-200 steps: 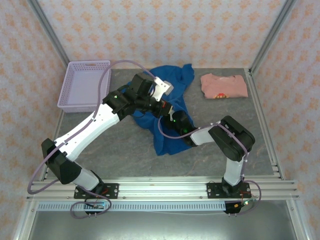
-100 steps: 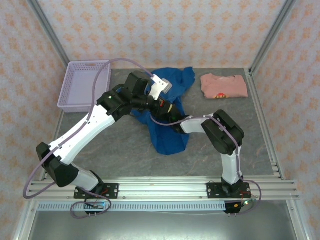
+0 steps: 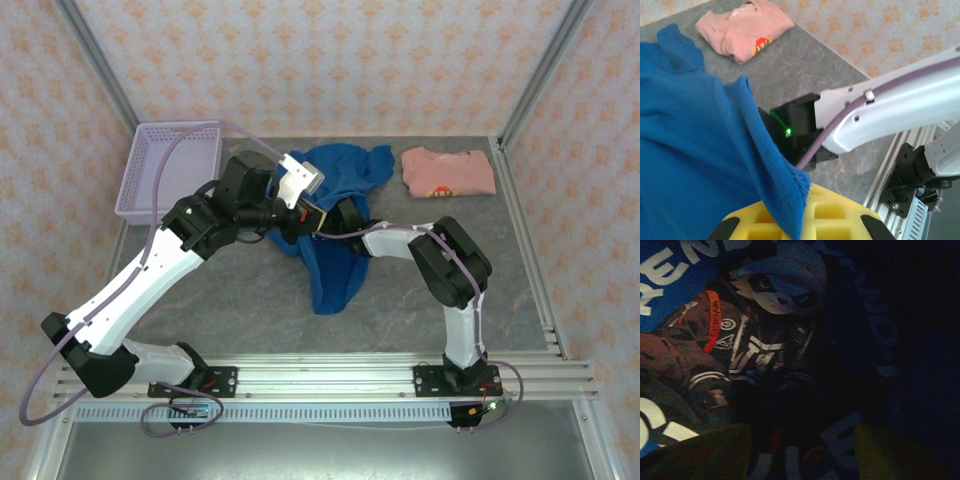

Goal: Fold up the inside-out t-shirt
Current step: Turn the T-shirt inside out at the center of the table.

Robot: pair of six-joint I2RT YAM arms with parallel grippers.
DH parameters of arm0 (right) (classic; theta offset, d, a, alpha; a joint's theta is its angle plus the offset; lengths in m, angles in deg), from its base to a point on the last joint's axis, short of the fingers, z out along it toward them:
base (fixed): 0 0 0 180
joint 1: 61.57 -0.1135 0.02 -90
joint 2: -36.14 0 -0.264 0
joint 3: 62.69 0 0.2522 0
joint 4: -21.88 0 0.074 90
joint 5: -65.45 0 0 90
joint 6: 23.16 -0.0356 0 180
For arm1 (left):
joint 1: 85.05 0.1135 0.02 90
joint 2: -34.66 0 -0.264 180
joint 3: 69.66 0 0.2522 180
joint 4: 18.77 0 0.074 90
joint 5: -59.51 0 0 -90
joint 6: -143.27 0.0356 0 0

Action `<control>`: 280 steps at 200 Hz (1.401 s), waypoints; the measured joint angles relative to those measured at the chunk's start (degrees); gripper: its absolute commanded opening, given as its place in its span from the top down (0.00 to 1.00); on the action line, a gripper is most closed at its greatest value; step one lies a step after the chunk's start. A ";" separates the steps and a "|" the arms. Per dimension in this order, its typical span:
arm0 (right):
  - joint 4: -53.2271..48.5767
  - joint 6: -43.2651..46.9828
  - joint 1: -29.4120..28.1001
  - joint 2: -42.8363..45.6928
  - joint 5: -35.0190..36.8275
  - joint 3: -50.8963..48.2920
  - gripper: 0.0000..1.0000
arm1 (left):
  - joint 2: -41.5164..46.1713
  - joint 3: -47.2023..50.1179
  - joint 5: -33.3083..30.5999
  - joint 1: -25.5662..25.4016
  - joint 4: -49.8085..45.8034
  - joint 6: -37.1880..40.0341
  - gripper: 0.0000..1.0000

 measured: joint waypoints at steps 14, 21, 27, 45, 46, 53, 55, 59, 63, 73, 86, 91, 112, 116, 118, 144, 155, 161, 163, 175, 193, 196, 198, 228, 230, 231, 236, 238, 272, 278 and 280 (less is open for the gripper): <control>-1.97 1.16 0.13 -0.02 0.24 1.18 0.43 | 0.11 0.76 1.07 0.00 0.09 -0.02 1.00; -2.99 1.92 0.11 -0.09 0.48 2.03 0.42 | 0.22 0.94 1.73 0.00 0.24 -0.04 1.00; -3.69 2.60 0.07 -0.22 0.79 2.93 0.42 | 0.28 1.03 2.25 0.00 0.48 -0.07 1.00; -4.74 4.83 -0.04 -0.98 1.99 5.68 0.40 | 0.83 1.01 3.63 0.00 1.77 -0.07 1.00; -4.79 4.90 -0.04 -1.03 2.01 5.79 0.40 | 0.90 0.98 3.72 0.00 1.88 -0.07 1.00; -5.03 5.68 -0.04 -1.51 2.56 6.84 0.39 | 1.14 0.87 4.17 0.00 2.19 -0.04 1.00; -5.14 5.99 -0.04 -1.68 2.73 7.15 0.39 | 1.16 0.81 4.28 0.00 2.19 -0.07 1.00; -5.27 6.36 -0.04 -2.08 3.02 7.76 0.38 | 1.25 0.59 4.57 0.00 2.32 -0.07 1.00; -5.44 6.88 -0.04 -2.47 3.23 8.35 0.38 | 1.31 0.37 4.68 0.00 2.45 -0.07 1.00; -5.84 7.58 -0.02 -3.67 3.52 9.68 0.34 | 1.36 -0.13 5.03 0.00 2.95 -0.04 1.00; -7.10 8.48 -0.04 -5.27 3.91 11.43 0.32 | 1.36 -0.83 5.20 0.00 3.13 -0.04 1.00; -7.65 8.92 -0.04 -5.86 3.93 12.11 0.32 | 1.36 -1.05 5.20 0.00 3.17 -0.04 1.00; -9.81 9.99 -0.04 -8.24 4.09 14.93 0.25 | 1.36 -2.21 4.90 0.00 3.23 -0.04 1.00; -10.36 10.43 -0.04 -8.66 4.11 15.56 0.24 | 1.36 -2.43 4.79 0.00 3.26 -0.02 1.00; -10.54 10.34 -0.04 -8.81 4.11 15.76 0.23 | 1.36 -2.58 4.66 0.00 3.30 -0.02 1.00; -13.46 11.26 -0.13 -10.80 4.07 18.97 0.13 | 1.36 -4.46 2.97 0.00 3.56 0.00 1.00; -14.69 11.45 -0.15 -11.67 4.02 20.41 0.12 | 1.36 -5.09 2.34 0.00 3.91 0.00 1.00; -15.52 11.45 -0.17 -12.33 3.91 21.40 0.12 | 1.36 -5.49 1.81 0.00 4.13 0.00 1.00; -15.69 11.45 -0.17 -12.44 3.91 21.62 0.12 | 1.33 -5.62 1.66 0.00 4.20 0.00 1.00; -17.27 11.45 -0.26 -13.60 3.85 23.45 0.13 | 1.33 -6.47 0.59 0.00 4.33 0.09 1.00; -19.87 12.04 -0.31 -14.78 3.78 26.10 0.18 | 1.40 -7.41 -2.21 0.00 4.72 0.11 1.00; -20.26 12.02 -0.33 -14.91 3.69 26.40 0.20 | 1.42 -7.43 -2.95 0.00 4.92 0.11 1.00; -20.57 12.11 -0.31 -15.02 3.65 26.58 0.20 | 1.49 -7.43 -3.45 0.00 5.03 0.13 1.00; -24.59 11.87 -0.26 -15.32 1.60 27.85 0.37 | 2.51 -6.60 -12.37 0.00 6.47 -0.11 1.00; -24.83 11.65 -0.26 -15.32 1.44 27.89 0.39 | 2.67 -6.43 -13.03 0.00 6.54 -0.11 1.00; -24.96 11.72 -0.26 -15.32 1.42 27.89 0.40 | 2.73 -6.38 -13.29 0.00 6.58 -0.13 1.00; -25.68 11.37 -0.24 -15.32 0.81 28.09 0.44 | 3.10 -5.97 -14.88 0.00 6.80 -0.31 1.00; -26.05 11.50 -0.24 -15.32 0.61 28.17 0.46 | 3.21 -5.88 -15.28 0.00 6.84 -0.28 1.00; -30.45 10.91 -0.13 -15.65 -2.47 29.46 0.83 | 5.66 -2.97 -24.65 0.00 8.22 -1.16 1.00; -30.86 10.56 -0.13 -15.65 -2.71 29.51 0.88 | 5.99 -2.40 -26.64 0.00 8.33 -1.40 1.00; -30.99 10.86 -0.13 -15.63 -2.93 29.51 0.90 | 6.03 -2.25 -27.15 0.00 8.35 -1.49 1.00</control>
